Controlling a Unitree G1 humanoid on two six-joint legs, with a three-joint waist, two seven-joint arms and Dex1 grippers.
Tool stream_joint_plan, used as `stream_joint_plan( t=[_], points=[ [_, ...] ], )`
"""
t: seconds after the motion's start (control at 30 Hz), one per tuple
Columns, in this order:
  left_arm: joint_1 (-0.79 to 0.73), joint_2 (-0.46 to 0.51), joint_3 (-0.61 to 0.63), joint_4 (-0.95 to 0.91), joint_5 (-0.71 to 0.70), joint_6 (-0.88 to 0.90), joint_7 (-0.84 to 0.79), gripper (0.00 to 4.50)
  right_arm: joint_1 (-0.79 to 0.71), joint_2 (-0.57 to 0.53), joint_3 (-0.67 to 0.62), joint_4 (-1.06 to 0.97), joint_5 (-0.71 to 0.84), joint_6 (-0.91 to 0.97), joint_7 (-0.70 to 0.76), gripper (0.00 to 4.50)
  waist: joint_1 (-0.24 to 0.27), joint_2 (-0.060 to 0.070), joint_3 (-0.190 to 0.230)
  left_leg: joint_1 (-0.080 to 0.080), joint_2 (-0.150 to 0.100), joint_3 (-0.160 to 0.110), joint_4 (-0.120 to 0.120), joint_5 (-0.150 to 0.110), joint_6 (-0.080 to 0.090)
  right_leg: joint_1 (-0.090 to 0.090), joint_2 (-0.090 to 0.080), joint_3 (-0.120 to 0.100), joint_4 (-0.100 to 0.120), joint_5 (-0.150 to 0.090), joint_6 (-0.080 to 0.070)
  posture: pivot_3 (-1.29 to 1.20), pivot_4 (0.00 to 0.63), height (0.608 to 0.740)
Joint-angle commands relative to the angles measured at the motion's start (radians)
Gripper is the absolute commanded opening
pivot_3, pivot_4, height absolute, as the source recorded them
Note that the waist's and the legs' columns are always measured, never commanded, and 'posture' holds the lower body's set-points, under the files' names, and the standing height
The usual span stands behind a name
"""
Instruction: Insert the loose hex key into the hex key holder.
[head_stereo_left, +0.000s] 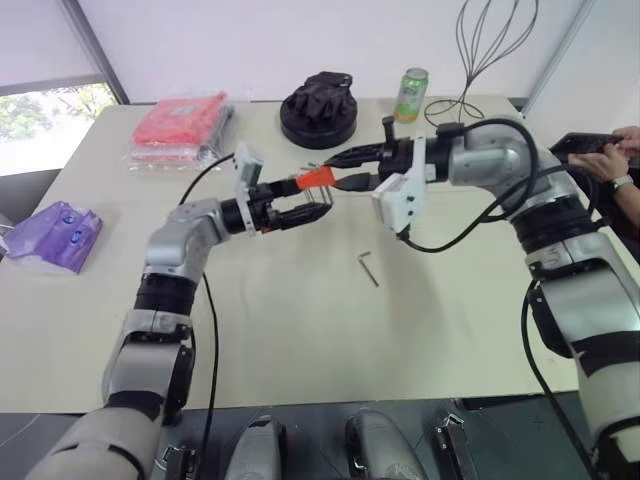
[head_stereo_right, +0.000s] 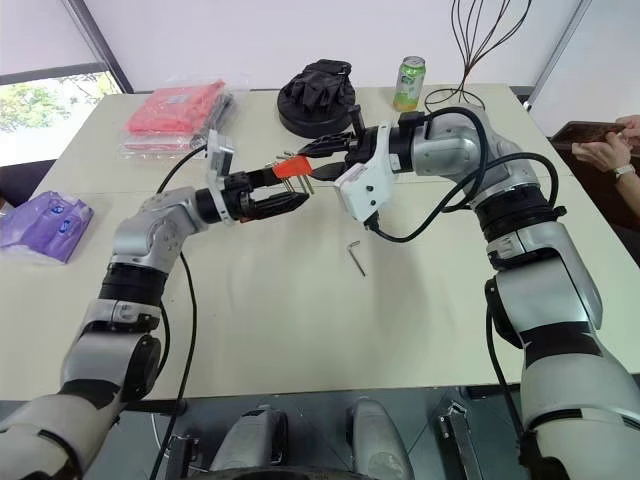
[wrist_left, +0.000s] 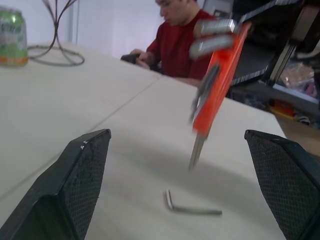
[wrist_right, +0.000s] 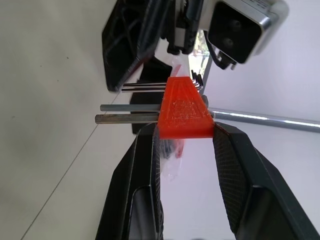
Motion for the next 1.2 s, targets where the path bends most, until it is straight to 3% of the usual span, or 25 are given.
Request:
stream_joint_plan(
  t=[0.03, 0.7, 0.8, 1.03, 1.2],
  points=[
    [-0.052, -0.015, 0.031, 0.025, -0.021, -0.025, -0.025, 4.5, -0.003, -0.013, -0.03, -0.047, 0.037, 0.02, -0.007, 0.97, 0.001, 0.0, 0.0, 0.0, 0.0, 0.0, 0.0, 0.0, 0.0, 0.0, 0.0, 0.0, 0.0, 0.0, 0.0, 0.0, 0.15, 0.74],
    [-0.083, -0.031, 0.072, 0.061, -0.036, 0.008, -0.056, 4.5, 0.043, -0.024, -0.053, -0.086, 0.077, 0.133, -0.027, 0.97, 0.001, 0.0, 0.0, 0.0, 0.0, 0.0, 0.0, 0.003, -0.005, 0.0, 0.0, 0.0, 0.0, 0.0, 0.0, 0.0, 0.15, 0.74],
    [-0.086, -0.039, 0.078, 0.064, -0.039, 0.008, -0.046, 3.67, 0.049, -0.025, -0.05, -0.096, 0.08, 0.138, -0.026, 0.97, 0.001, 0.0, 0.0, 0.0, 0.0, 0.0, 0.0, 0.003, -0.005, 0.0, 0.0, 0.0, 0.0, 0.0, 0.0, 0.0, 0.15, 0.74],
    [-0.078, -0.05, 0.08, 0.057, -0.031, 0.008, -0.046, 0.16, 0.075, -0.026, -0.046, -0.127, 0.087, 0.147, -0.021, 0.97, 0.002, 0.0, 0.0, 0.0, 0.0, 0.0, 0.0, 0.003, -0.005, 0.0, 0.0, 0.0, 0.0, 0.0, 0.0, 0.0, 0.15, 0.74],
    [-0.076, -0.053, 0.077, 0.061, -0.029, 0.002, -0.044, 0.08, 0.088, -0.023, -0.052, -0.154, 0.092, 0.164, -0.013, 0.97, 0.001, 0.0, 0.0, 0.0, 0.0, 0.0, 0.0, 0.003, -0.005, 0.0, 0.0, 0.0, 0.0, 0.0, 0.0, 0.0, 0.15, 0.74]
  ],
)
